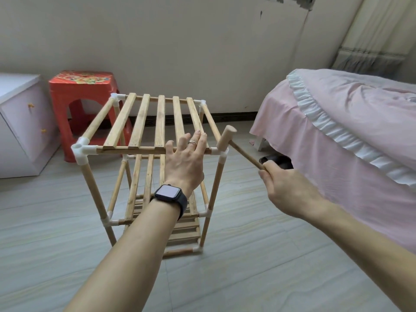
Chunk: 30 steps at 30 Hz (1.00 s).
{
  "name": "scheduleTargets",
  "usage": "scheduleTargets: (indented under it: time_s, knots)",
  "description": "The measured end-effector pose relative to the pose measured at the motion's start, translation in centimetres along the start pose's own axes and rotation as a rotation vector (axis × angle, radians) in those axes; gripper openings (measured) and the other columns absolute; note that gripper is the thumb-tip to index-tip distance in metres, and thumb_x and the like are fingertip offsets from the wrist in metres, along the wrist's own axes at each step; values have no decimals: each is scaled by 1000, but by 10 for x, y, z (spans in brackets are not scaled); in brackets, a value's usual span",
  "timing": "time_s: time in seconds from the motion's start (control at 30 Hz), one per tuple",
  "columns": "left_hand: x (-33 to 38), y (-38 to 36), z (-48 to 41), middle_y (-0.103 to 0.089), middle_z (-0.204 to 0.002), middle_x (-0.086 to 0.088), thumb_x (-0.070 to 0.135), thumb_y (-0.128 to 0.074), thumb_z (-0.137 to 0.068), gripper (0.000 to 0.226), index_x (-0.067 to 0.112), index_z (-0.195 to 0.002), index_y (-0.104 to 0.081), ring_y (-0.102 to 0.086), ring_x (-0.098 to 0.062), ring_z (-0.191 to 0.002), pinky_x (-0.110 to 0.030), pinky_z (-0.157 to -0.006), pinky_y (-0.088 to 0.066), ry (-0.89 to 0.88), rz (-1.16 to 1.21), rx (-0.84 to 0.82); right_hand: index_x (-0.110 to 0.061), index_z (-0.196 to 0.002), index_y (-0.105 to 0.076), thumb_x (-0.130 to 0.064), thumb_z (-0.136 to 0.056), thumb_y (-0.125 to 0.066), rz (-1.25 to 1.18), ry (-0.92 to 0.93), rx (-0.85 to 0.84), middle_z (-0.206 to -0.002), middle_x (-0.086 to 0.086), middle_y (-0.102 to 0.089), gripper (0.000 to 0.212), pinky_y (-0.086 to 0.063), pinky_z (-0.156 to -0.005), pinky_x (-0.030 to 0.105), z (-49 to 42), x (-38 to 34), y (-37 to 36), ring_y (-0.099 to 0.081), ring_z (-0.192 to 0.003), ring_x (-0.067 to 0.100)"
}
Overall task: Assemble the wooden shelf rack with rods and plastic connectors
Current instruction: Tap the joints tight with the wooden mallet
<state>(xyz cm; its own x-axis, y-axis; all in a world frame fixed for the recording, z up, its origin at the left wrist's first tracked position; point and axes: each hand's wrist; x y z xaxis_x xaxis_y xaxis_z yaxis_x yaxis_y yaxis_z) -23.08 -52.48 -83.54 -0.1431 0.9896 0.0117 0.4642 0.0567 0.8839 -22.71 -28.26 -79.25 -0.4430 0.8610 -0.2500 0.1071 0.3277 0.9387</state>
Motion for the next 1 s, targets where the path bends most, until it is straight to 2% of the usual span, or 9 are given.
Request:
scheduleTargets:
  time_s: [0.23, 0.33, 0.4, 0.5, 0.6, 0.67, 0.73, 0.9, 1.0]
  knots:
    - [-8, 10, 0, -9, -169, 1, 16, -54, -87, 88, 23, -161, -6, -8, -21, -154, -47, -122, -17, -76, 51, -87, -19, -98, -54, -37, -107, -38, -107, 5, 123, -67, -1, -59, 26, -49, -67, 48, -2, -14, 7, -58, -68, 29]
    - [-38, 24, 17, -21, -166, -8, 21, -58, -81, 83, 17, -158, -27, -17, -25, -153, -52, -123, -15, -82, 122, 156, -20, -94, -58, -36, -107, -42, -172, 11, 136, -60, -4, -58, 25, -43, -58, 39, -3, -24, 1, -58, -60, 17]
    - [-67, 29, 35, -29, -160, -10, 25, -59, -76, 78, 16, -151, -42, -28, -29, -148, -55, -119, -21, 37, 244, 418, -25, -93, -61, -34, -106, -43, -256, 48, 136, -55, -4, -56, 24, -35, -51, 32, -5, -37, -4, -54, -50, 10]
    - [-114, 33, 59, -20, -161, -5, 33, -54, -79, 74, 26, -149, -33, -25, -28, -146, -59, -117, -19, 579, 572, 553, -28, -101, -61, -28, -107, -39, -428, 171, 53, -56, -5, -50, 22, -34, -48, 26, -12, -70, -15, -50, -47, 4]
    - [-161, 24, 80, -41, -151, -7, 47, -45, -93, 63, 27, -151, -28, -41, -29, -135, -45, -102, -38, 885, 916, 384, -25, -106, -60, -23, -108, -41, -578, 309, -48, -64, 1, -53, 20, -37, -43, 25, -19, -114, -27, -47, -46, 6]
    - [-183, 14, 92, -59, -126, 1, 40, -46, -102, 42, 26, -142, -45, -54, -25, -124, -32, -83, -41, 841, 1040, 131, -24, -103, -61, -23, -107, -43, -656, 371, -77, -64, 3, -55, 18, -38, -41, 23, -25, -144, -34, -45, -45, 8]
    - [-193, 11, 100, -63, -113, 6, 39, -45, -106, 32, 25, -132, -56, -59, -22, -116, -28, -78, -42, 779, 1014, 9, -23, -97, -60, -25, -107, -44, -663, 401, -82, -58, -1, -56, 19, -37, -39, 19, -32, -170, -40, -44, -42, 6]
    - [-190, 12, 112, -71, -102, 4, 64, -32, -101, 45, 31, -111, -61, -65, -17, -96, -40, -81, -55, 649, 863, 40, -20, -97, -59, -29, -108, -41, -470, 495, -73, -61, -1, -56, 23, -36, -39, 19, -45, -212, -47, -46, -41, 7]
    - [-189, 10, 117, -72, -96, -1, 61, -29, -104, 43, 30, -109, -59, -67, -21, -90, -47, -78, -57, 610, 804, 33, -14, -101, -58, -22, -109, -42, -631, 543, 120, -58, -2, -51, 20, -33, -36, 20, -40, -224, -47, -42, -40, 9]
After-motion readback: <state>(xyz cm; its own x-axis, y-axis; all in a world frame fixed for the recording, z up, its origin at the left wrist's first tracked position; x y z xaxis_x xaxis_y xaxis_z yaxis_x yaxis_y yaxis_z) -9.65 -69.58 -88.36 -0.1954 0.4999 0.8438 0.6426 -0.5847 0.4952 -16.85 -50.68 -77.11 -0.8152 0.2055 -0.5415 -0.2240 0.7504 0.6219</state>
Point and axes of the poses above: each hand's wrist, its own z-axis away from the middle knuckle, its own y-axis out of the back of the hand, x = y × z
